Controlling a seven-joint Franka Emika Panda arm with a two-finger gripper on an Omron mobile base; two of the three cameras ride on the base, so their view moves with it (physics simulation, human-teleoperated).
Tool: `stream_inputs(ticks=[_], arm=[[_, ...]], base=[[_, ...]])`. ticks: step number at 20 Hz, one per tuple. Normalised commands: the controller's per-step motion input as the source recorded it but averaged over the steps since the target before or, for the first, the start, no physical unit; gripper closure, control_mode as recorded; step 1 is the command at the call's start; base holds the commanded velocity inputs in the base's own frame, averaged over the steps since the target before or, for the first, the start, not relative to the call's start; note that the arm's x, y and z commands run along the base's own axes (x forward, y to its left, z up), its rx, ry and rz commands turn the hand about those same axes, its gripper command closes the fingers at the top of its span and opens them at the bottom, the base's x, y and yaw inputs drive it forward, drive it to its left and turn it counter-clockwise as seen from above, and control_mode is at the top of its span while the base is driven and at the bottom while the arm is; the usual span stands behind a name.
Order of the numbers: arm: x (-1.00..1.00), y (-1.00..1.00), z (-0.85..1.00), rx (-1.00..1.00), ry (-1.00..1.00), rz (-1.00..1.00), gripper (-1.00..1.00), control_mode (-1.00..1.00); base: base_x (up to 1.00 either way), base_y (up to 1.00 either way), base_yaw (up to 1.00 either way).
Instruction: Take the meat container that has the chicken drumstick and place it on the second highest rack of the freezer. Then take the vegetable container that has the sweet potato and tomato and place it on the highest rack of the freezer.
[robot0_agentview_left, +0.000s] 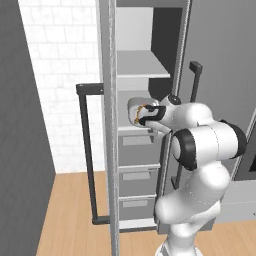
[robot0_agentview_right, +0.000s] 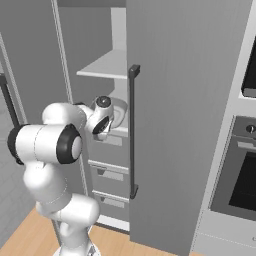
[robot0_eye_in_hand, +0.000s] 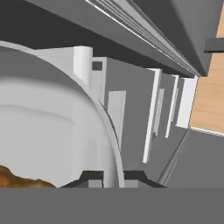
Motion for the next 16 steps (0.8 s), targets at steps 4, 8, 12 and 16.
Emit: stream_inputs(ticks=[4,8,12,16], arm=[[0.46,0.17,-0.20,0.00,-0.04,-0.07,1.00,-1.00],[0.46,0.11,-0.04,0.00,-0.02,-0.05,1.00,-1.00],[0.49,0.09,0.00,0.00,0.00,0.00,1.00,-1.00],[0.42,0.09,-0.02,0.00,0.00,0.00,1.00,-1.00]], base=[[0.00,0.00,0.00],[0.00,0.00,0.00],[0.00,0.00,0.00],[0.00,0.00,0.00]])
